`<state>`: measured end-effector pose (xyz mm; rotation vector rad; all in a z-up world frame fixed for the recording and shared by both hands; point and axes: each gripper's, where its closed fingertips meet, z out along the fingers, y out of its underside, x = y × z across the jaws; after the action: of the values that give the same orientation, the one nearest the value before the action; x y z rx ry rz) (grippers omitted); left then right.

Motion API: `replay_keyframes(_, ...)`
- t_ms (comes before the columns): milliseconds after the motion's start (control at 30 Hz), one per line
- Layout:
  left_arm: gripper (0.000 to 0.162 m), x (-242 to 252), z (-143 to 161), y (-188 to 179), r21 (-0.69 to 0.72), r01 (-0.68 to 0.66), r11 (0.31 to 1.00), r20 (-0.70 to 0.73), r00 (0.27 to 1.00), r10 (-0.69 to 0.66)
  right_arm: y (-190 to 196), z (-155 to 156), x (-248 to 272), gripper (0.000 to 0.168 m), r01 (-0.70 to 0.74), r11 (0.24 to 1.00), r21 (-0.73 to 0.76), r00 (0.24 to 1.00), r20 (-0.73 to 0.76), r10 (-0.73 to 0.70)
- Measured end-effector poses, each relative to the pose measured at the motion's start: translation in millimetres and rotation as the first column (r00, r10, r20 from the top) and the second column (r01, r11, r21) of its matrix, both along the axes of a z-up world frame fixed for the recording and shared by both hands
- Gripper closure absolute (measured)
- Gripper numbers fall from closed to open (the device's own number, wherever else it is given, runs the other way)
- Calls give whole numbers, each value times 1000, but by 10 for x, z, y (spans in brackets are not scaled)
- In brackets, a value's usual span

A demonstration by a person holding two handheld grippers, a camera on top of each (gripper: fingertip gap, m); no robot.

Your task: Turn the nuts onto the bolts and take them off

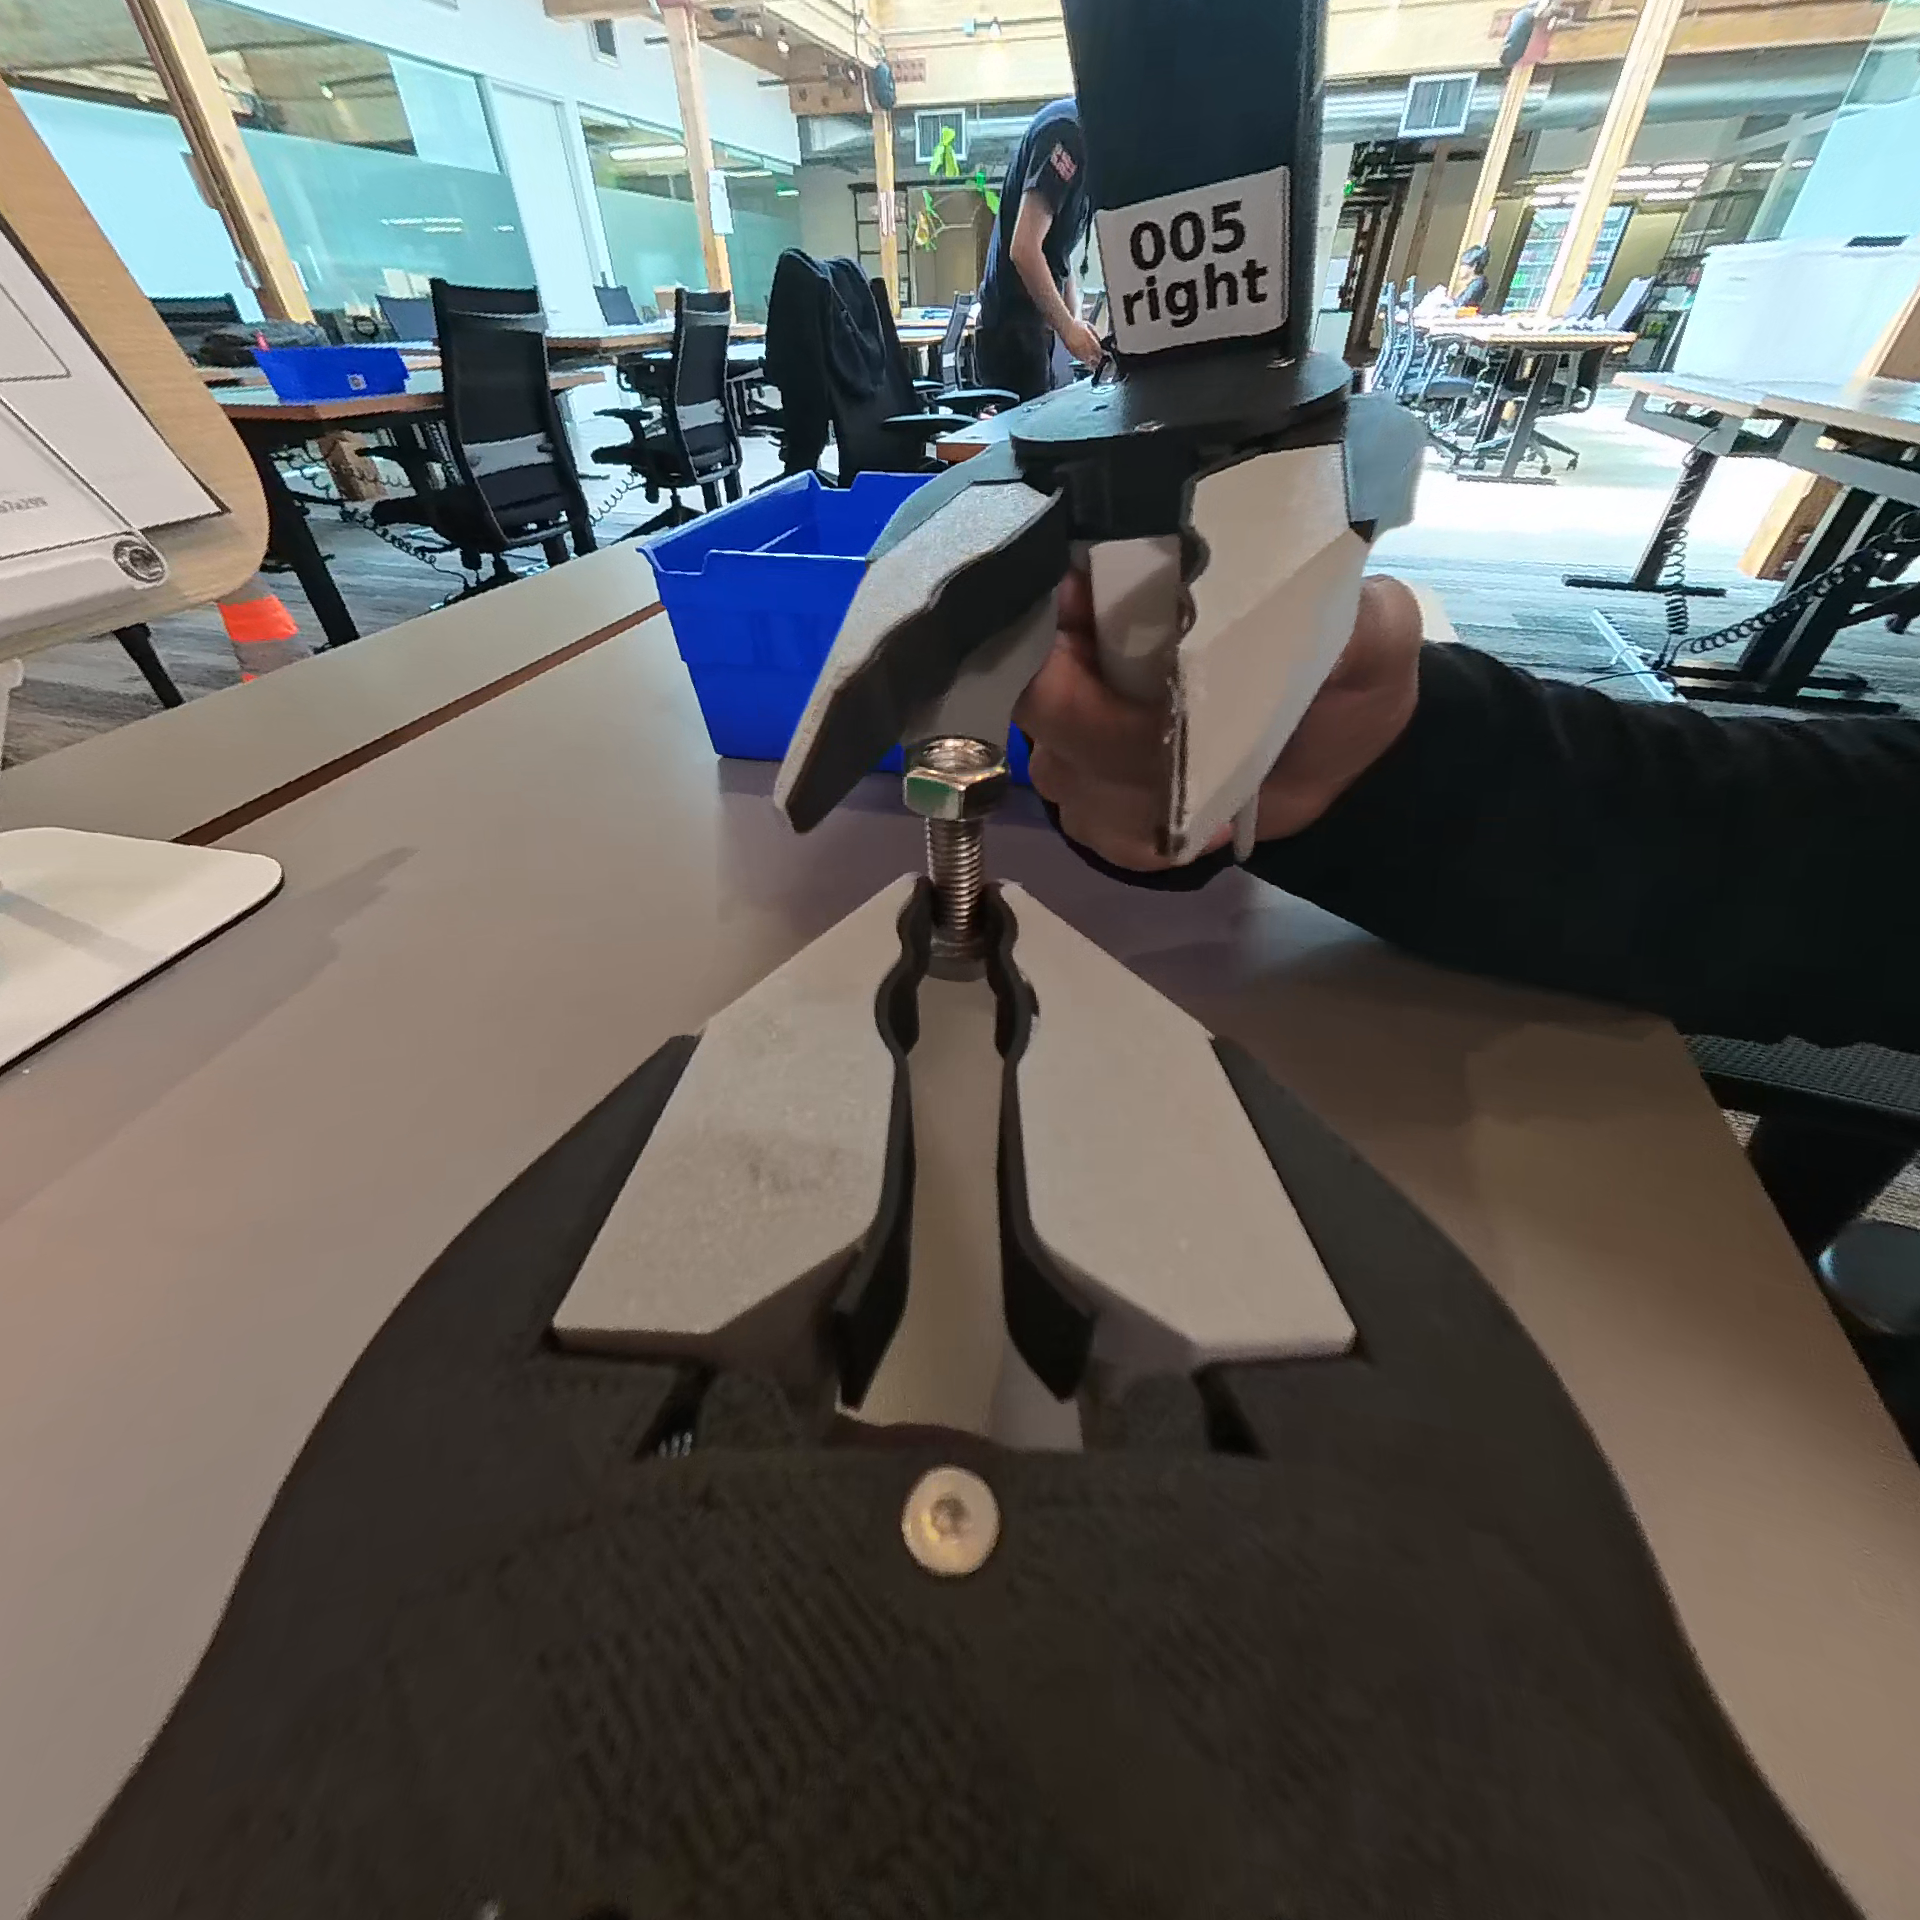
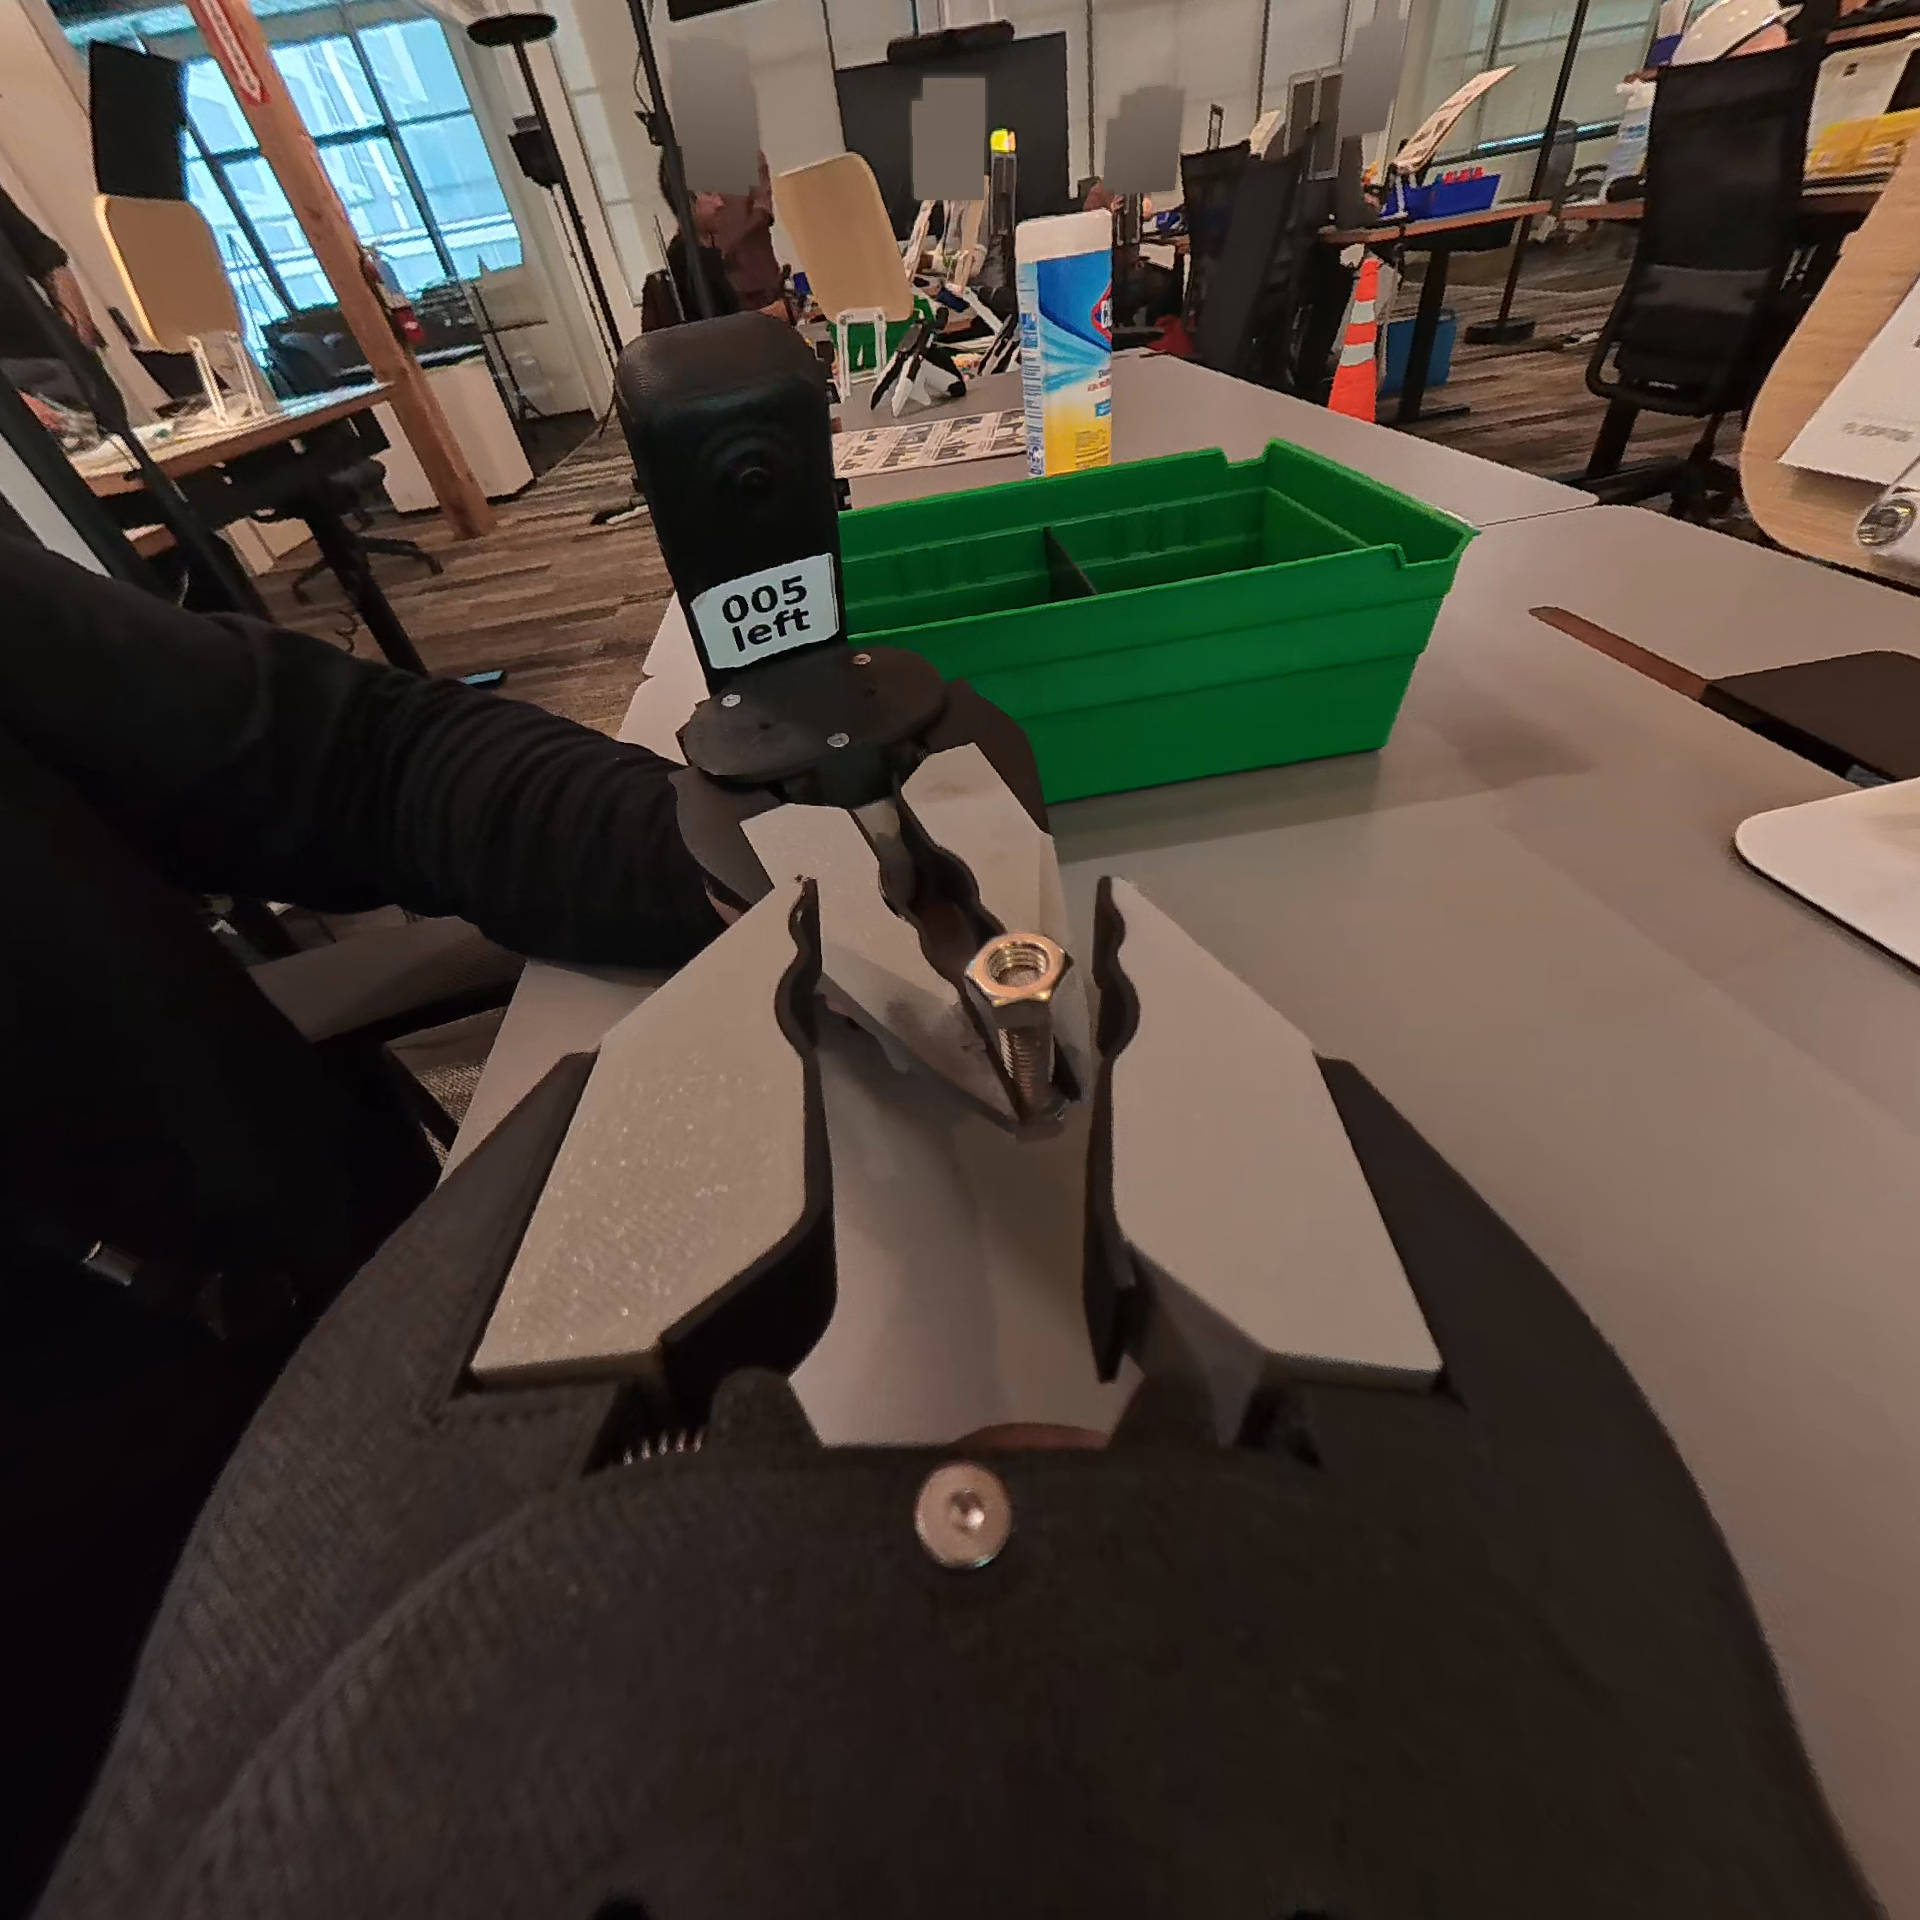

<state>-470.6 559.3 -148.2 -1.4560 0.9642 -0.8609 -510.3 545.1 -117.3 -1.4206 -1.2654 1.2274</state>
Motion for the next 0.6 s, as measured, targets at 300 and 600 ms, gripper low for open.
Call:
replay_keyframes(300,155,-22,10,24,1,-18,1000,4,1000,18,-12,-16,19,120,-1,1000,-10,1000,5,1)
replay_keyframes(600,155,-72,27,80,-2,-49,999,10,999,49,17,-27,88,120,33,999,-4,999,13,-33)
